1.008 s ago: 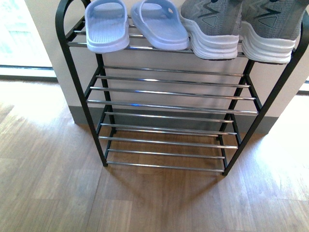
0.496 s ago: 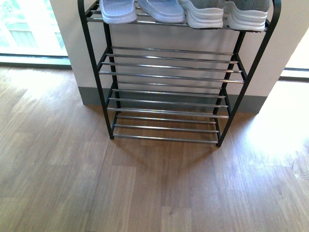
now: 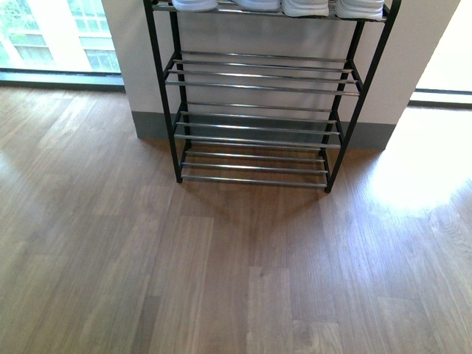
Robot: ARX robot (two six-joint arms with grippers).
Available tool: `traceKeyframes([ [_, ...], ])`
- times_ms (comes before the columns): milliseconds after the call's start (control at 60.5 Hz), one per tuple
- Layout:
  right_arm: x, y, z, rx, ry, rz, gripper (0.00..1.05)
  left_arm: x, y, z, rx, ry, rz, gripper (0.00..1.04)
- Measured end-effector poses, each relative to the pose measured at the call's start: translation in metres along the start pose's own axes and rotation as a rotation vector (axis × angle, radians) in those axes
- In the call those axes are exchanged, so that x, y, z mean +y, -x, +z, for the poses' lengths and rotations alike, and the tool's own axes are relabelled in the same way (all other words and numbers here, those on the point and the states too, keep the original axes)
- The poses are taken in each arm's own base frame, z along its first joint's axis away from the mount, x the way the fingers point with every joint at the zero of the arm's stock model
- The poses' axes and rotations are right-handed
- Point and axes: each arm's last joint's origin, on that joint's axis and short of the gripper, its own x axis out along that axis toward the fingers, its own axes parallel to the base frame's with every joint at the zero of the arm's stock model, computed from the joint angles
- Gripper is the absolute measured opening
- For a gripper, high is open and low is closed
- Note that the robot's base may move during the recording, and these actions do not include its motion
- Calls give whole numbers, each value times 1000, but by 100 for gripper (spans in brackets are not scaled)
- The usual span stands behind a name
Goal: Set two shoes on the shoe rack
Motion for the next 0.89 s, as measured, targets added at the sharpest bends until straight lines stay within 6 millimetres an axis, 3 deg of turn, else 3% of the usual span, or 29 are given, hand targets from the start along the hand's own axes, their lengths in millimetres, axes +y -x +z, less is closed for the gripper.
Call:
traceKeyframes([
  [892,0,0,0,0,0,0,96,0,0,0,0,-1,0,95],
])
